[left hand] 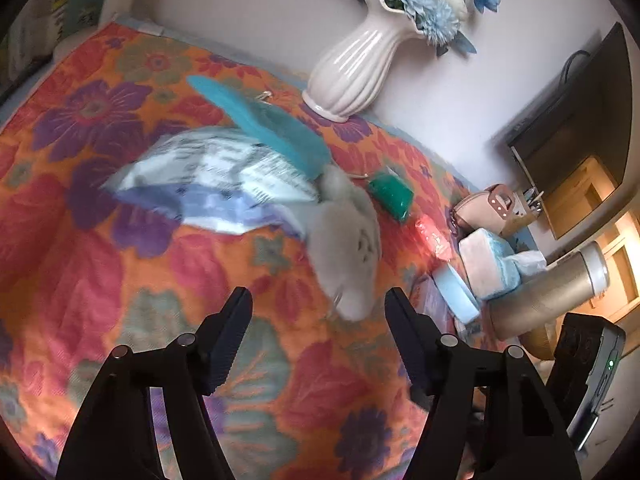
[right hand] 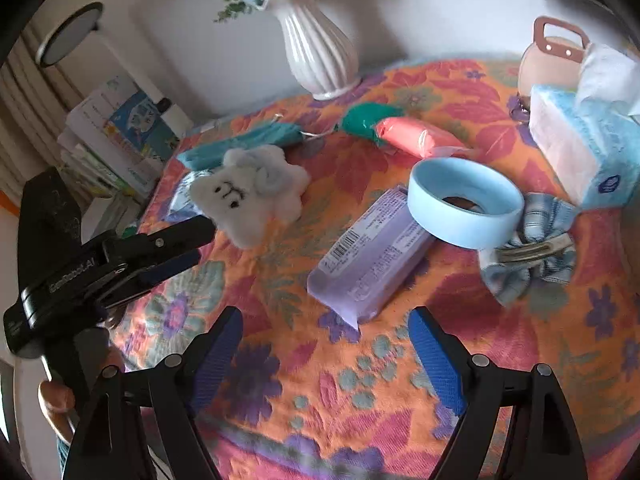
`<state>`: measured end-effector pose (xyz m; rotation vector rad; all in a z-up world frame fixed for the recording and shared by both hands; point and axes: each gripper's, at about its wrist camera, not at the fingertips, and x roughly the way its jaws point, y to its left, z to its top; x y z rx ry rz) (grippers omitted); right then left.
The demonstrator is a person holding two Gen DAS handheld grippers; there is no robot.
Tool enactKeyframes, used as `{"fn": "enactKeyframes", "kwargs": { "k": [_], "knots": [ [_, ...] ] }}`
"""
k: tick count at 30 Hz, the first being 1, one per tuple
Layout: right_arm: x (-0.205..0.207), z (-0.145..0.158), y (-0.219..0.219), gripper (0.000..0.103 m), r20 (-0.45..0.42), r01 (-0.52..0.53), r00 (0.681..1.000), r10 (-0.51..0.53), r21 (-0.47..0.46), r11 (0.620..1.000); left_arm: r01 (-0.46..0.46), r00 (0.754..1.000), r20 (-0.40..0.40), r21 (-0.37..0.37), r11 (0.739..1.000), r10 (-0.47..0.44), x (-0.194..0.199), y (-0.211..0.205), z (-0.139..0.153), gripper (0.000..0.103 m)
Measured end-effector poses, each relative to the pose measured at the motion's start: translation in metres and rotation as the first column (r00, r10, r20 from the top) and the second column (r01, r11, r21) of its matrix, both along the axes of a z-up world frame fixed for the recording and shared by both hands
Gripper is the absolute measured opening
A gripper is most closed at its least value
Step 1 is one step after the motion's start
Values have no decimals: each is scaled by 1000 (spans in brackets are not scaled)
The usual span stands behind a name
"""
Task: Organize soft objects
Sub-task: 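Grasp the white plush bunny with the left gripper while the right gripper grasps the purple soap bar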
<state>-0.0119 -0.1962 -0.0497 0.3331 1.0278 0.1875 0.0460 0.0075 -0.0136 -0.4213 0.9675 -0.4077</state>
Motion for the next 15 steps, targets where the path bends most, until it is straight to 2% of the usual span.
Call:
{"fn": "enactKeyframes", "kwargs": {
  "k": [3, 6, 7, 9, 13, 15],
  "knots": [
    [14, -3, 8, 84, 10, 37, 999, -37, -95, 995, -11, 1000, -6, -29, 1000, 11, 14, -9, 2, 66],
    [25, -6, 14, 84, 23, 69, 998, -66, -157, 985, -21, 1000, -12, -27, 999, 21, 26, -18, 4, 64],
    [27, -6, 17, 77, 30, 82, 996, -78, -195, 977, -21, 1000, -10, -15, 1000, 21, 27, -21, 4, 47],
    [28, -7, 21, 62, 31, 102, 995, -97, -272, 957, -7, 999, -36, 19, 1000, 8, 31, -28, 0, 33],
    [18, -4, 13, 51, 45, 79, 997, -69, -258, 963, -1, 1000, -13, 7, 1000, 1, 17, -22, 1, 29],
    [12, -3, 8, 48, 43, 59, 998, -51, -242, 968, 19, 1000, -24, -36, 999, -20, 3, -14, 1, 29]
  ]
}}
